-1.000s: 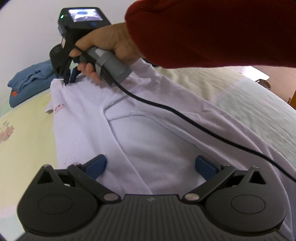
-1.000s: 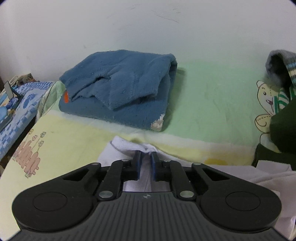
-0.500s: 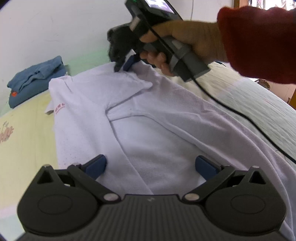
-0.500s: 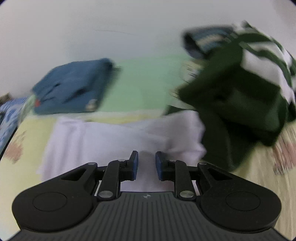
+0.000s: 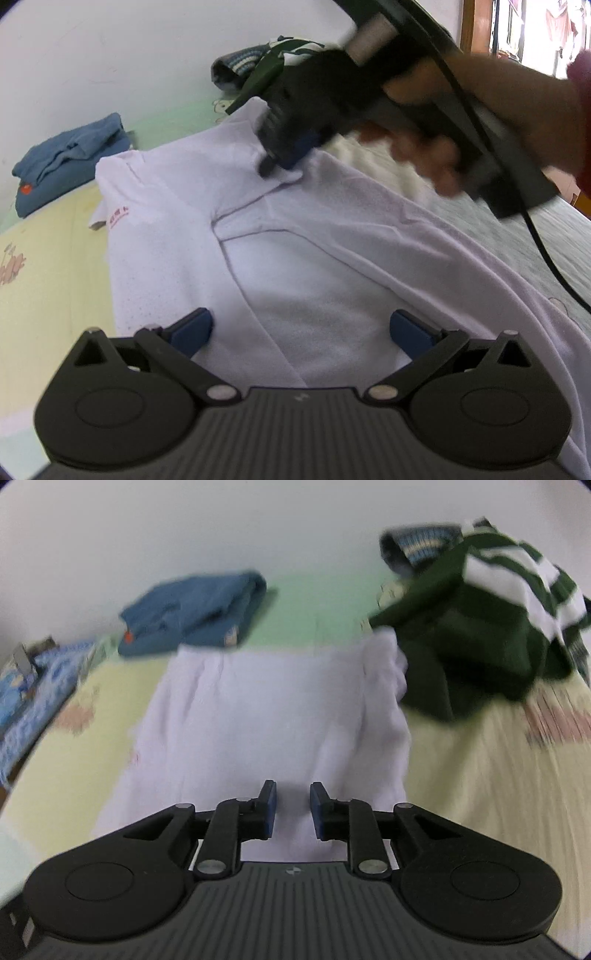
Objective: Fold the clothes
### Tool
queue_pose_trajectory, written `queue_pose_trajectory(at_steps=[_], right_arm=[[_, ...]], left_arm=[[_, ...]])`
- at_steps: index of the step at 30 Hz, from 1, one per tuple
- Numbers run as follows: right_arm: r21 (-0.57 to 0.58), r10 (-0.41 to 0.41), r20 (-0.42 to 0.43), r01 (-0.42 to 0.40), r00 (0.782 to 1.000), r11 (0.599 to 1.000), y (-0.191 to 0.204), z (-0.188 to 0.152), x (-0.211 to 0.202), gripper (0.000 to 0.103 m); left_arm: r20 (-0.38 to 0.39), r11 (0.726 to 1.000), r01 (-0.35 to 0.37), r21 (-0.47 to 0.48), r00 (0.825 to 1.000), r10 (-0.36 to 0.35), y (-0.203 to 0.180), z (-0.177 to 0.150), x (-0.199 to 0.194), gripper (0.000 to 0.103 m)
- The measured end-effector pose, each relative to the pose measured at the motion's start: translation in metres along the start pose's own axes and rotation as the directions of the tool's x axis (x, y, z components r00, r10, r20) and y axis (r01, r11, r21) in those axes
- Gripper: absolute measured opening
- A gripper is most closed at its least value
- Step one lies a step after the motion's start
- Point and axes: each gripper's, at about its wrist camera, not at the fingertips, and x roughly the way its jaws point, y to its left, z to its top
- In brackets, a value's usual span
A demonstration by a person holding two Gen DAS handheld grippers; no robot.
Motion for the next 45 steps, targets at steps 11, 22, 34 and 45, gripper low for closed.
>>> queue_pose_trajectory(at_steps=[11,22,34,45], right_arm=[[0.038,-0.026,0.027,0.025,0.999,0.999,0.008,-0.028,-0.008,0.025],[-0.009,-0.041,0.317,0.047,0.947,0.999,0.012,-0.07,-0.097,0.07],[-0.131,0.169,0.024,-0.164,0.985,0.978,0.012,-0.152,-0.125,0.005],[-0.187,0.335,-0.124,-0.353,0.934,0.917,0.019,-0.199,-0.153,0.012]], left_arm=[[0.0,1.0,-0.001,0.003,1.0,0.001,-0.001,0.001,0.001,0.102],[0.085,0.998,-0.057,0.038,0.995,0.054,-0.018,-0.001,-0.043,0.098],[-0.078,0.998,-0.063,-0.031,0.995,0.06,-0.058,-0.045,-0.089,0.068],[-0.17,0.998,-0.014,-0.055,0.985,0.004,-0.101,-0.076,-0.118,0.072]])
